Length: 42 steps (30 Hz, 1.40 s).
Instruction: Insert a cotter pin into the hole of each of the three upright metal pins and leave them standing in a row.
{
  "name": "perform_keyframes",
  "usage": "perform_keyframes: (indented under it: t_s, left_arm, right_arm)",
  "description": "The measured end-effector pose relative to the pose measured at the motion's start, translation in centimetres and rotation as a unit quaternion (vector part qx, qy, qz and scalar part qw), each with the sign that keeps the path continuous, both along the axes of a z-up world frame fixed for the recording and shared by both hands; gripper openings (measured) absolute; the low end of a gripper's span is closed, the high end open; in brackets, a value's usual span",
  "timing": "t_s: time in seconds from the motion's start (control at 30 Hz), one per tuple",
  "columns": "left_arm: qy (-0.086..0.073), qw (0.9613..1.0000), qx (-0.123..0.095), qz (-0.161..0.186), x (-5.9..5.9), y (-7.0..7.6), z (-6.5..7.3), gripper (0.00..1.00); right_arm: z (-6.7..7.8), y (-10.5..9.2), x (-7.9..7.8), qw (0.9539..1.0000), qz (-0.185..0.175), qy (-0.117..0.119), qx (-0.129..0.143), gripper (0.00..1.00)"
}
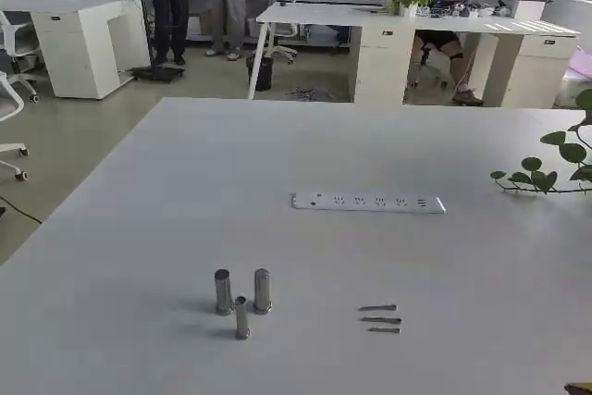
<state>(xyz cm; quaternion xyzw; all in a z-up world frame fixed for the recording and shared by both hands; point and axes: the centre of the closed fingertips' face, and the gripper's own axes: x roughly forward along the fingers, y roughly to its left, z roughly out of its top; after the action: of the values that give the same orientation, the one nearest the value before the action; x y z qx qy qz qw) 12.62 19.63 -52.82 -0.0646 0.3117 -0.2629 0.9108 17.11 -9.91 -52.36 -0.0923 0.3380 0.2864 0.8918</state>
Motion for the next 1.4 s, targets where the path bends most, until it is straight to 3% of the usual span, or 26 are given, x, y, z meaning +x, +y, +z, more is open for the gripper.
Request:
perform_keyframes:
  t_s: [0.5, 0.73, 1.17, 1.4]
  left_arm:
    - [-0.001, 0.9999, 0.01, 0.011, 0.2, 0.4, 0.2, 0.99]
    - [-0.006, 0.9996, 0.024, 0.014, 0.4, 1.0, 0.1, 0.99]
    - [-0.011, 0.9989, 0.024, 0.04, 0.9, 1.9, 0.0, 0.99]
    - [-0.007, 0.999, 0.017, 0.041, 0.7, 1.7, -0.2, 0.99]
  right_arm:
    - [0.6, 0.1, 0.6, 0.9999, 0.01, -0.006, -0.002, 0.89]
    - [0.4, 0.5, 0.5, 0.9999, 0.014, -0.002, -0.004, 0.89]
    - [0.9, 0.4, 0.7, 0.9999, 0.013, -0.005, -0.003, 0.89]
    - [1.1, 0.4, 1.0, 0.9999, 0.007, -0.013, -0.002, 0.89]
